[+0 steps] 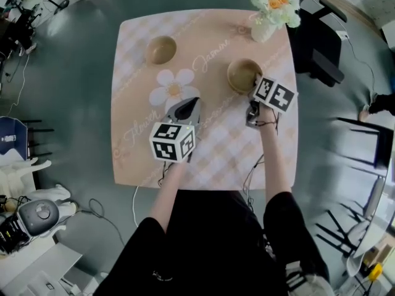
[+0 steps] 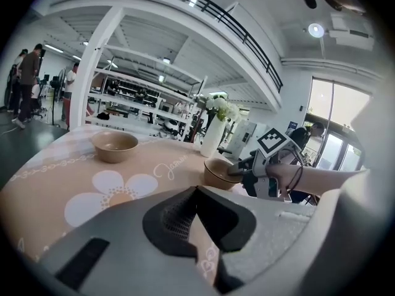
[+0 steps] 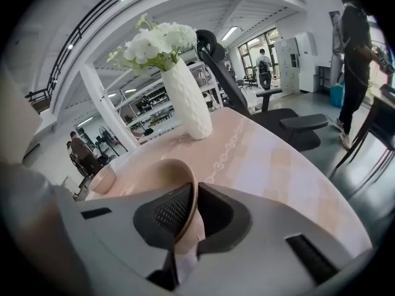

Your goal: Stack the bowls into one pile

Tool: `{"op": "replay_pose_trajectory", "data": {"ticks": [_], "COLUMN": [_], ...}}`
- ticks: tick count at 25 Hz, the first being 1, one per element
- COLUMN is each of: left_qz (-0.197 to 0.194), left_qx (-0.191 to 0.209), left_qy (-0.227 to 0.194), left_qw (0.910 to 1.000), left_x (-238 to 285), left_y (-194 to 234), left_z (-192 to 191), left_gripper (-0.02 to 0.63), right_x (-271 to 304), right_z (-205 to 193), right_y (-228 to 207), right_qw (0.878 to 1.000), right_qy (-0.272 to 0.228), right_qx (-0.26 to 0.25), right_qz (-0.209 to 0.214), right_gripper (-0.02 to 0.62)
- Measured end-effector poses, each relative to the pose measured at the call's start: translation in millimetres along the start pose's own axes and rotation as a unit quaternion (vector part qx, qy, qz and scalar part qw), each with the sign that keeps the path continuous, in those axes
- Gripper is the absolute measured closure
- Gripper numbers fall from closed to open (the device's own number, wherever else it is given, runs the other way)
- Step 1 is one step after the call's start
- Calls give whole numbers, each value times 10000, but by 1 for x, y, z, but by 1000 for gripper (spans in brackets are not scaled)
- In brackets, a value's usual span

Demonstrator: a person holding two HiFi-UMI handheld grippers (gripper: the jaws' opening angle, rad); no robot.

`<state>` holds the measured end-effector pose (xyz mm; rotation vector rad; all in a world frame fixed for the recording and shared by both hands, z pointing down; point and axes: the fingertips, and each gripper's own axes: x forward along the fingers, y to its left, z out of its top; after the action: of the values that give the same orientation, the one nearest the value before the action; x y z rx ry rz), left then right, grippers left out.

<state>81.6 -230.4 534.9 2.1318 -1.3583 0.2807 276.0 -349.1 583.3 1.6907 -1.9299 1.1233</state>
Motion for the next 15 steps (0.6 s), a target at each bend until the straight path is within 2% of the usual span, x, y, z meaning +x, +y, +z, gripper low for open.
{"op": "replay_pose_trajectory", "data": {"ticks": [7, 15], "left_qz": [59, 92], "left_qx": [-55, -103], "left_qy": [-70, -177], "left_qw": [9999, 9997], "left_x": [-5, -13], "left_y": [8, 14], "left_z": [2, 8], "left_gripper": [609, 609], "right_x": [-1, -6], "right_z": [1, 4], "right_y": [5, 29], "right_qw": [9998, 9990], "right_qy": [-33, -119], "right_qx": [185, 233], "right_qz": [76, 374], "right_gripper": [580, 580]}}
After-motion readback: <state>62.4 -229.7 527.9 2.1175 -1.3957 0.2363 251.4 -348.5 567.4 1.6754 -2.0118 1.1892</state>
